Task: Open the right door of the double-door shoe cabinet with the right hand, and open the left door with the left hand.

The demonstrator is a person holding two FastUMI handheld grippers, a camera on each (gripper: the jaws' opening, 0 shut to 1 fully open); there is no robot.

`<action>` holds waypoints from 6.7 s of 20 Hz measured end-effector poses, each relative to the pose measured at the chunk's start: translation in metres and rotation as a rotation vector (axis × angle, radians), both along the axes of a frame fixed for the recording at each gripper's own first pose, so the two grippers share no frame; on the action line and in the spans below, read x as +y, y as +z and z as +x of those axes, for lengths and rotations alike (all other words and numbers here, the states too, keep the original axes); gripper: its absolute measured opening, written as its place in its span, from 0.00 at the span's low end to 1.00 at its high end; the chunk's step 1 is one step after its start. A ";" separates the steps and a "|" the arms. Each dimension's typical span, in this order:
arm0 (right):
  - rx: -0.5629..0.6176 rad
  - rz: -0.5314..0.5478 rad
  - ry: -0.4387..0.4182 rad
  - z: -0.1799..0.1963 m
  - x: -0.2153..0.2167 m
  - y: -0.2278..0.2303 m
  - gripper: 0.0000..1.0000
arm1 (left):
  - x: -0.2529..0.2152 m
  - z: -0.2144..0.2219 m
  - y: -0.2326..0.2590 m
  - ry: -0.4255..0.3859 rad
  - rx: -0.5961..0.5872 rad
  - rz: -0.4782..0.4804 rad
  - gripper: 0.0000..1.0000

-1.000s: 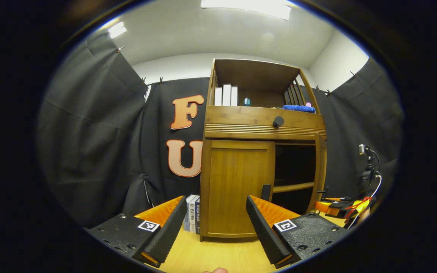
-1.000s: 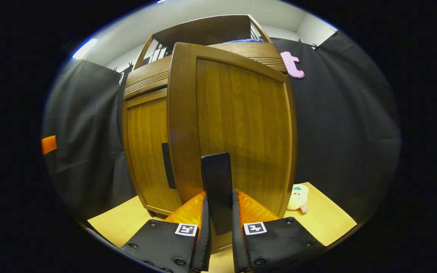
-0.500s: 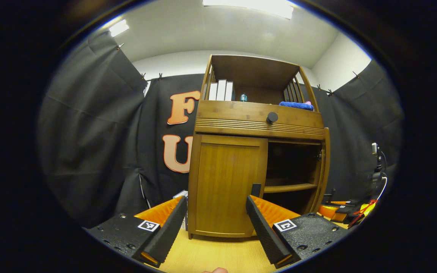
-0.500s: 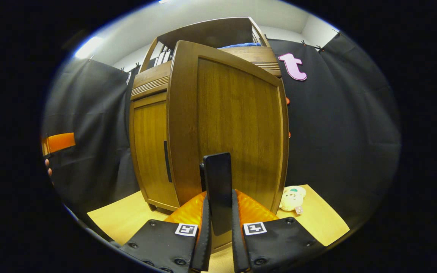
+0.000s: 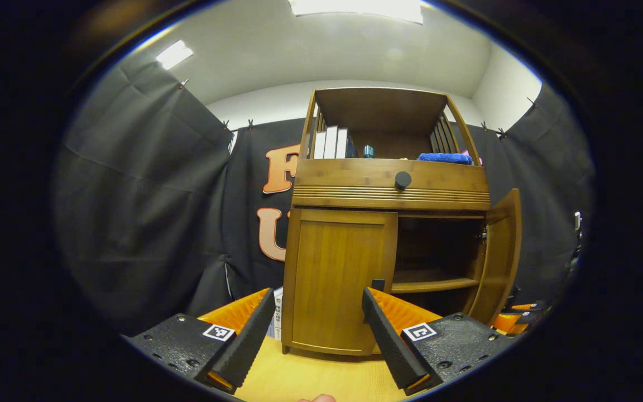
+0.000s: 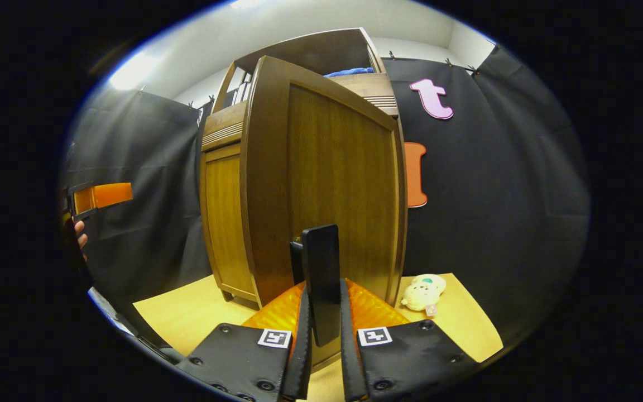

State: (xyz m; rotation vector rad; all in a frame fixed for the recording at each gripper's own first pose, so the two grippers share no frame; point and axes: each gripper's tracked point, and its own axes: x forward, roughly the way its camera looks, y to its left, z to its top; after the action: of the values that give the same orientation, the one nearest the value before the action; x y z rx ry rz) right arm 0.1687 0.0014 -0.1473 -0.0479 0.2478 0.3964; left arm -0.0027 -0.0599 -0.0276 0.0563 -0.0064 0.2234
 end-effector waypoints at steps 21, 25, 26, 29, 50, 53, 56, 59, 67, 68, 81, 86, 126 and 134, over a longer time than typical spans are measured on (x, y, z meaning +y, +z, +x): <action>-0.027 0.013 -0.053 0.012 -0.109 0.006 0.16 | -0.044 -0.034 0.005 0.073 -0.005 0.053 0.92; -0.006 0.015 -0.067 0.013 -0.129 0.007 0.16 | -0.052 -0.034 0.002 0.052 -0.002 0.030 0.95; -0.009 0.010 -0.076 0.012 -0.133 0.009 0.29 | -0.052 -0.033 0.001 0.049 0.002 0.029 0.94; 0.006 -0.002 -0.109 0.001 -0.144 0.004 0.02 | -0.060 -0.026 -0.005 0.025 0.008 0.018 0.92; -0.156 0.018 -0.306 -0.105 -0.087 0.104 0.15 | -0.048 0.052 -0.029 -0.247 0.028 -0.054 0.92; -0.146 0.022 -0.334 -0.104 -0.062 0.099 0.15 | -0.043 0.072 -0.037 -0.297 0.044 -0.066 0.92; -0.147 0.028 -0.347 -0.109 -0.055 0.086 0.26 | -0.040 0.087 -0.041 -0.334 0.044 -0.068 0.92; -0.164 0.001 -0.359 -0.112 -0.044 0.084 0.46 | -0.043 0.103 -0.049 -0.373 0.050 -0.080 0.94; -0.183 -0.007 -0.342 -0.117 -0.029 0.073 0.98 | -0.049 0.139 -0.085 -0.415 0.109 -0.094 0.92; -0.184 -0.007 -0.339 -0.116 -0.028 0.075 0.98 | -0.050 0.143 -0.089 -0.413 0.115 -0.086 0.92; -0.148 -0.025 -0.338 -0.120 -0.031 0.071 1.00 | -0.052 0.249 -0.146 -0.318 0.154 -0.073 0.90; -0.157 -0.029 -0.348 -0.117 -0.044 0.074 0.93 | -0.059 0.254 -0.149 -0.320 0.154 -0.055 0.83; -0.153 0.015 -0.191 -0.124 0.073 0.039 0.92 | 0.092 0.062 -0.096 -0.365 0.165 -0.051 0.20; -0.152 0.002 -0.212 -0.122 0.082 0.034 0.93 | 0.159 0.066 -0.100 -0.325 0.161 -0.038 0.14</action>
State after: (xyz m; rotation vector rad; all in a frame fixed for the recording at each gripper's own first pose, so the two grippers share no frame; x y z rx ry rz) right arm 0.0468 0.0839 -0.1133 -0.0491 0.1004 0.1813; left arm 0.0630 0.0991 -0.1276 0.0342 0.1484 -0.1059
